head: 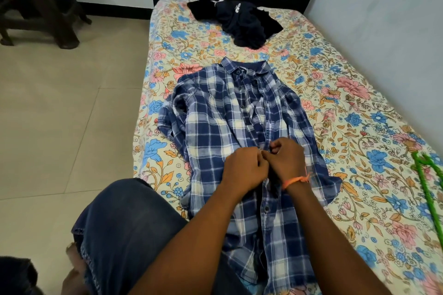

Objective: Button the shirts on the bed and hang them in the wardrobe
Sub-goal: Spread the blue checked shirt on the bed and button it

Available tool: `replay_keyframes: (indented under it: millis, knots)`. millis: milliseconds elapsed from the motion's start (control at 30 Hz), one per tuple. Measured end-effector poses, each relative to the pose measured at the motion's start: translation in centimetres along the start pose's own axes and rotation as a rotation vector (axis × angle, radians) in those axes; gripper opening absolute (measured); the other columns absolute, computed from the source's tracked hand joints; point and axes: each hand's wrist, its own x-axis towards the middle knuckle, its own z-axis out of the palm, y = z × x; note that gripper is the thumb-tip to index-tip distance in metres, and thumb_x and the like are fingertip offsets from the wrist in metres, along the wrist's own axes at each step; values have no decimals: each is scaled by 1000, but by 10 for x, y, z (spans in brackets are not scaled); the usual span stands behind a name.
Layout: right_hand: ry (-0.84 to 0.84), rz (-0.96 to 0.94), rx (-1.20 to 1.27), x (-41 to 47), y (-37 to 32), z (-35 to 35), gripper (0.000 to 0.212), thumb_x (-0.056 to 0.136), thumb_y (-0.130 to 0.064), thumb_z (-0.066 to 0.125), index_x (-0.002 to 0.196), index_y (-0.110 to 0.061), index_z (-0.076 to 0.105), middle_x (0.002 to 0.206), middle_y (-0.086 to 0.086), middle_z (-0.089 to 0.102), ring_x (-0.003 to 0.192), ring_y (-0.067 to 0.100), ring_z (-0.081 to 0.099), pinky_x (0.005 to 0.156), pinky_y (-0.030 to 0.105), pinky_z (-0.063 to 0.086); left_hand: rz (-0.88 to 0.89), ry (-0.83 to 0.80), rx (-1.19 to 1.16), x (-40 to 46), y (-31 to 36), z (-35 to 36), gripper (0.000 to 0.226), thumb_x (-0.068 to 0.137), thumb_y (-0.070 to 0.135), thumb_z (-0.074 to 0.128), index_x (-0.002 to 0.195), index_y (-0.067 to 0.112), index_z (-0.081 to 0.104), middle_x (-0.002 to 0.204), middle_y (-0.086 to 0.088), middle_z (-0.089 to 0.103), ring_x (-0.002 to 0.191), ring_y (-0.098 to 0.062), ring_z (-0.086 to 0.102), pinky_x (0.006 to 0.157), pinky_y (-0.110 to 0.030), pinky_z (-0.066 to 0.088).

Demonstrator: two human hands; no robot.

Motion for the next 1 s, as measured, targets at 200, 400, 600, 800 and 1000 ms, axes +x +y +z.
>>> replay_keyframes:
  millis: [200, 400, 600, 800, 1000]
  knots:
    - [118, 48, 122, -16, 18, 5, 13, 75, -15, 78, 86, -8, 77, 80, 1, 70, 74, 14, 64, 67, 17, 45, -133, 155, -148, 22, -15, 11, 22, 97, 24, 54, 110, 24, 72, 95, 2, 74, 73, -19, 66, 66, -36, 57]
    - [171, 91, 191, -14, 27, 12, 5, 82, -10, 75, 86, -9, 78, 80, 4, 73, 65, 2, 59, 67, 14, 47, -213, 186, -168, 31, -17, 14, 13, 90, 32, 64, 87, 26, 75, 73, 11, 70, 67, -6, 64, 55, -22, 46]
    - [290, 238, 521, -24, 21, 24, 6, 93, -14, 64, 93, -11, 69, 89, 6, 68, 78, 15, 60, 72, 28, 46, -213, 128, -210, 31, -16, 14, 13, 93, 30, 60, 83, 25, 67, 73, 11, 66, 68, -7, 62, 59, -27, 49]
    - [272, -1, 400, -33, 11, 45, 9, 96, -15, 59, 94, -9, 65, 92, 4, 62, 85, 19, 57, 71, 25, 41, -133, 52, -253, 23, -16, 17, 17, 94, 20, 55, 80, 26, 62, 82, 9, 65, 74, -12, 61, 70, -36, 53]
    - [271, 12, 408, -38, 20, 49, 12, 98, -13, 57, 96, -6, 65, 94, 6, 63, 87, 21, 58, 71, 23, 42, -236, 27, -433, 22, -18, 18, 23, 93, 19, 58, 72, 29, 62, 83, 8, 70, 79, -15, 67, 79, -42, 57]
